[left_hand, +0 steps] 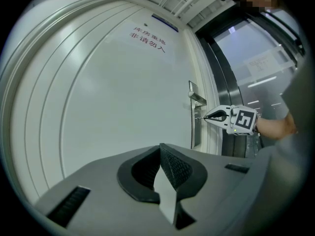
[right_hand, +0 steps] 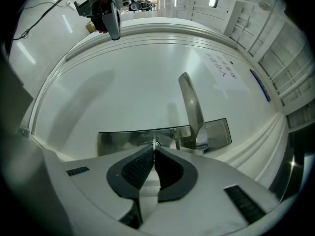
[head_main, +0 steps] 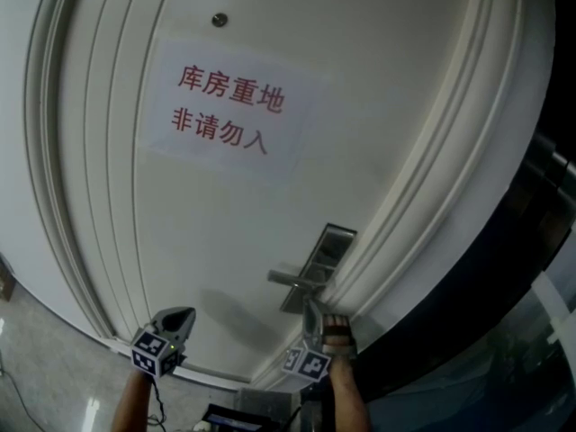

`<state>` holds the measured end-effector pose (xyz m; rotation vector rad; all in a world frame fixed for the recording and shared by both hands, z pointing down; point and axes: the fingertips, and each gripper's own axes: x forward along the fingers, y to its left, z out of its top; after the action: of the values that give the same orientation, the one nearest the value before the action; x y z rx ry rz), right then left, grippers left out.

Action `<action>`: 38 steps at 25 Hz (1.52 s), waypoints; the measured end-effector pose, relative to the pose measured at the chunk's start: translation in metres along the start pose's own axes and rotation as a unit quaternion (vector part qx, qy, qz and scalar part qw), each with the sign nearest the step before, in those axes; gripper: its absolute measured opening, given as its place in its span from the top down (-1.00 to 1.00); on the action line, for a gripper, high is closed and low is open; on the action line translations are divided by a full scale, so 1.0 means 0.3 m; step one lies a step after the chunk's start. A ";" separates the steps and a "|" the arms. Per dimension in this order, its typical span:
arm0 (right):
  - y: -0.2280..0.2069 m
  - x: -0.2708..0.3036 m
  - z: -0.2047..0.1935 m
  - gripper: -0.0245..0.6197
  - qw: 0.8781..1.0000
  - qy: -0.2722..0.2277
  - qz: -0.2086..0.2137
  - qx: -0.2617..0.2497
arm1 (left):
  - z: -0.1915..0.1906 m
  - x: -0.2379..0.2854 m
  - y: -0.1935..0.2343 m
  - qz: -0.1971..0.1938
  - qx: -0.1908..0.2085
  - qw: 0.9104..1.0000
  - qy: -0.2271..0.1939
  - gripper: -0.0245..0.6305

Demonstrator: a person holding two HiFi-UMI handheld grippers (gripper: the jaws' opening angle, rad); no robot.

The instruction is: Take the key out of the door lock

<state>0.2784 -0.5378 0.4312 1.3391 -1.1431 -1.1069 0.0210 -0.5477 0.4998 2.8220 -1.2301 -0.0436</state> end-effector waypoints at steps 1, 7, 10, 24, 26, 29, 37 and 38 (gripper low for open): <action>-0.003 -0.006 -0.001 0.86 1.000 0.000 -0.002 0.000 | -0.001 -0.001 -0.004 -0.001 0.001 1.000 0.000 0.90; 0.001 -0.030 -0.002 0.86 1.000 -0.003 -0.007 0.008 | 0.001 -0.020 -0.016 -0.003 0.005 1.000 0.000 0.90; 0.002 -0.045 -0.001 0.86 1.000 -0.002 -0.006 0.009 | 0.004 -0.032 -0.023 -0.004 0.006 1.000 0.000 0.90; -0.040 -0.163 -0.017 0.86 0.992 -0.008 -0.020 0.128 | 0.013 -0.044 -0.076 -0.021 0.016 1.000 0.002 0.90; -0.043 -0.177 -0.037 0.86 0.986 -0.005 -0.022 0.162 | 0.015 -0.037 -0.088 -0.025 0.018 1.000 0.002 0.90; -0.040 -0.198 -0.068 0.86 0.973 0.000 -0.017 0.228 | 0.016 -0.026 -0.106 -0.028 0.019 0.999 0.003 0.90; -0.007 -0.233 -0.146 0.86 0.910 0.009 0.004 0.414 | 0.021 0.001 -0.145 -0.029 0.019 0.999 0.002 0.90; -0.003 -0.238 -0.157 0.86 0.900 0.010 0.006 0.437 | 0.022 0.002 -0.149 -0.028 0.019 0.999 0.001 0.90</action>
<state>0.3158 -0.4609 0.4355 1.9961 -1.7295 -0.5458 0.0539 -0.5181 0.4901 2.8884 -1.1636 -0.0190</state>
